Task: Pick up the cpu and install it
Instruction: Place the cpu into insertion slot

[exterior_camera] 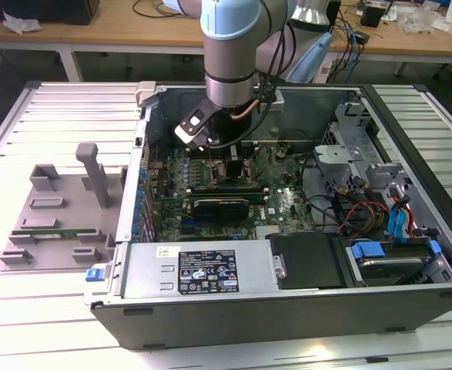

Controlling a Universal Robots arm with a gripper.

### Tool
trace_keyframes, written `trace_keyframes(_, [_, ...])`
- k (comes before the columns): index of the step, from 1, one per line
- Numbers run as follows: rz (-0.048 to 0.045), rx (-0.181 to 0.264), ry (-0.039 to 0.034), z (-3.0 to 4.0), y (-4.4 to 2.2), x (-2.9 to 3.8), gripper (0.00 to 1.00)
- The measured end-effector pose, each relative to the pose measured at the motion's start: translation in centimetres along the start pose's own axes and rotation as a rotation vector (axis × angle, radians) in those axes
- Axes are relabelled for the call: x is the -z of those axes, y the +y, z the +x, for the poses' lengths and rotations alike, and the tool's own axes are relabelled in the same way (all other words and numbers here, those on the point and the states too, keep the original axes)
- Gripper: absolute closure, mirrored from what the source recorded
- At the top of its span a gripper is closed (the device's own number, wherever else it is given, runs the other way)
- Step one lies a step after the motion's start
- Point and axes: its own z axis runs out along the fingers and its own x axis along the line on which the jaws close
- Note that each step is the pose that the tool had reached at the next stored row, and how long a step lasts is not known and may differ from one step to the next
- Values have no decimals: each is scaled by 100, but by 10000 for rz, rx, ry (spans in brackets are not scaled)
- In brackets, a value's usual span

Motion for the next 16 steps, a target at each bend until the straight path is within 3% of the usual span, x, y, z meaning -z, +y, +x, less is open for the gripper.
trace_keyframes(16, [1,-40,-3,8,12,-11,45])
